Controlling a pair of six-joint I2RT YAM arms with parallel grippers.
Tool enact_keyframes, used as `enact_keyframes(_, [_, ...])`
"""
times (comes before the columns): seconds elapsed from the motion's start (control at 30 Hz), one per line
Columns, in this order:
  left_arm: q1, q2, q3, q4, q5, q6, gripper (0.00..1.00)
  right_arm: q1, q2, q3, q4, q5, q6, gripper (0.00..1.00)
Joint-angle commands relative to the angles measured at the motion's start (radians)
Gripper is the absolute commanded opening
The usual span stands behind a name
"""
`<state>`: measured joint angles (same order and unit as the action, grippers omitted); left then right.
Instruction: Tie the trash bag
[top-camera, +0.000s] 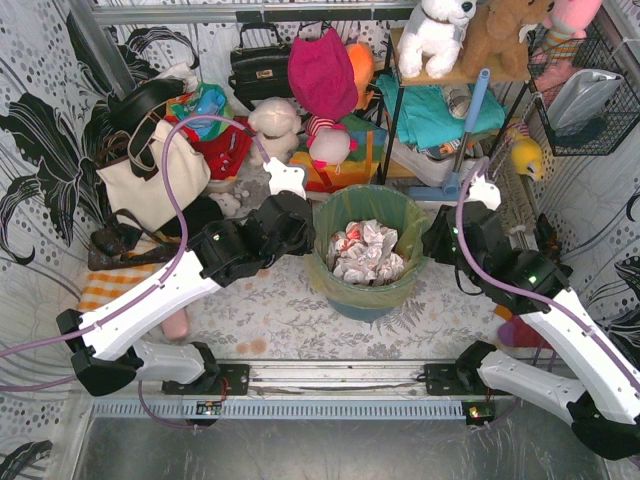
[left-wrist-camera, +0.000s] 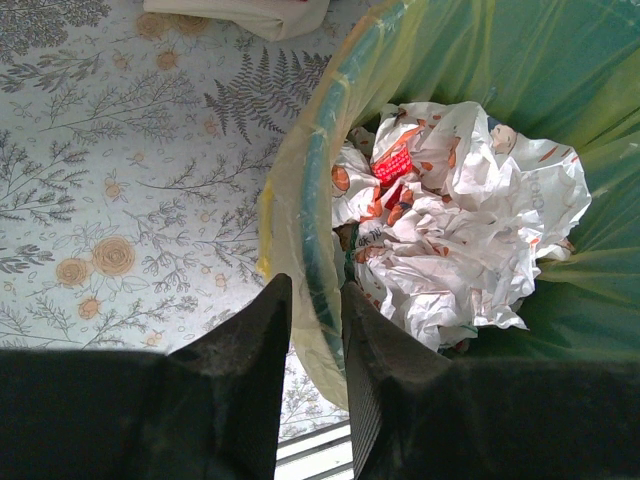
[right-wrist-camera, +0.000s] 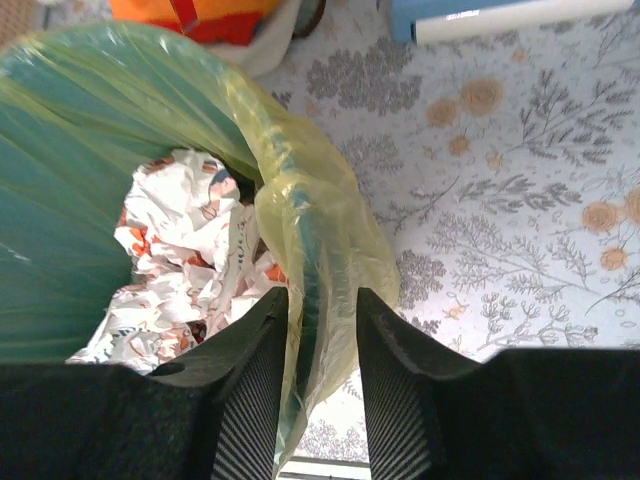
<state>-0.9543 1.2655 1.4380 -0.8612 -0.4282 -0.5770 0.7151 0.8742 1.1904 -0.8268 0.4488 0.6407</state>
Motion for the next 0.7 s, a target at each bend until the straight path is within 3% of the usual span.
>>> enact_keyframes(0.0, [0.022, 0.009, 0.008, 0.064, 0.019, 0.028, 0.32, 0.003, 0.02, -0.042, 0.066, -0.039, 0.035, 0.33])
enact_keyframes(0.2, [0.057, 0.023, -0.008, 0.089, 0.016, 0.054, 0.18, 0.003, 0.082, -0.05, 0.181, -0.076, 0.008, 0.2])
enact_keyframes(0.37, [0.113, 0.01, -0.019, 0.117, 0.018, 0.07, 0.17, 0.003, 0.155, -0.031, 0.267, -0.084, -0.036, 0.15])
enact_keyframes(0.67, [0.17, -0.011, -0.042, 0.124, 0.019, 0.069, 0.2, 0.002, 0.255, 0.015, 0.383, -0.118, -0.12, 0.15])
